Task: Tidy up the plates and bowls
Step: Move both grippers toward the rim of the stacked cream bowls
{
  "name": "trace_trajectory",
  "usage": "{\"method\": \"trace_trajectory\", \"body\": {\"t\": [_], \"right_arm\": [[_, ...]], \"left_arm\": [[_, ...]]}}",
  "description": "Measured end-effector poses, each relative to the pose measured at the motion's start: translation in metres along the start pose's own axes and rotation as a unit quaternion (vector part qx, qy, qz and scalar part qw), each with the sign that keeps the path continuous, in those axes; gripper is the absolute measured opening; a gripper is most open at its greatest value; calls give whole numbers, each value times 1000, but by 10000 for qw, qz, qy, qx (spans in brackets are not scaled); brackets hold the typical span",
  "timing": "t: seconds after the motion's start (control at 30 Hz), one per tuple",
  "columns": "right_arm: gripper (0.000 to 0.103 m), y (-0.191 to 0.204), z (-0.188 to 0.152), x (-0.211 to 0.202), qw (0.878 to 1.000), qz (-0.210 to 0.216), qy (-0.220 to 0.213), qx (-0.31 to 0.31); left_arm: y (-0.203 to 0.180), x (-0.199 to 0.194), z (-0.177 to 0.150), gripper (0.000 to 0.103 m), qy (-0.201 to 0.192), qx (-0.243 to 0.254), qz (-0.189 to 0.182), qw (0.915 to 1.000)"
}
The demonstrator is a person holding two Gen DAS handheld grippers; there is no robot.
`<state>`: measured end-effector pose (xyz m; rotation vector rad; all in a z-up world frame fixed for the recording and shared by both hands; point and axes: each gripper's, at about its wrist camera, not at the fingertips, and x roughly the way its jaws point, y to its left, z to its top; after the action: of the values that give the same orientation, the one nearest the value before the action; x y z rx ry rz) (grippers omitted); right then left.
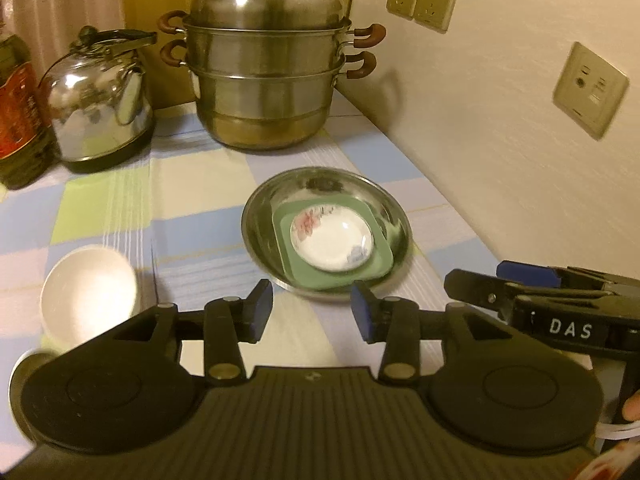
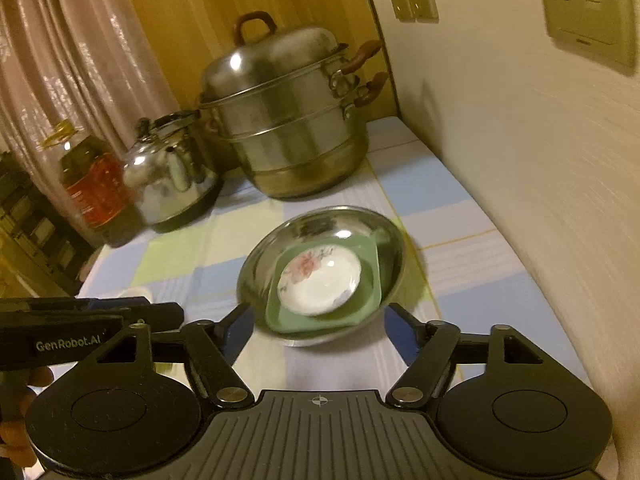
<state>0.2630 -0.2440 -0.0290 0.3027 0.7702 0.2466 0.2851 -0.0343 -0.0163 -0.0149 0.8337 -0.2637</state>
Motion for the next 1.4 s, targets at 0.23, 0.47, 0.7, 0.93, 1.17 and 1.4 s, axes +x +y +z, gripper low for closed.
{"method": "trace_trajectory", "body": {"t": [0.23,0.47,0.7,0.93,1.17,1.4], "right_arm": [[82,3,-34,-41,9997,212,117,-22],[83,6,-64,-79,9990,394,127,-137],[84,7,-86,-98,9972,698,247,56],[84,18,-103,-106,9934,1016,539,-44],[84,36,-113,-105,9889,1246,745,-330],[84,56,-123,-98,9842,1320,862,-809]], "left_arm": [[-12,-41,-41,40,-36,-127,154,9998],[-20,-80,-82,40,-79,-337,319,9989],[-25,-110,-118,40,-94,-570,536,9969],[-28,-134,-147,40,-52,-756,776,9941],[-24,-156,-168,40,-24,-948,1048,9900],[-16,-167,-180,40,24,-1162,1233,9855]]}}
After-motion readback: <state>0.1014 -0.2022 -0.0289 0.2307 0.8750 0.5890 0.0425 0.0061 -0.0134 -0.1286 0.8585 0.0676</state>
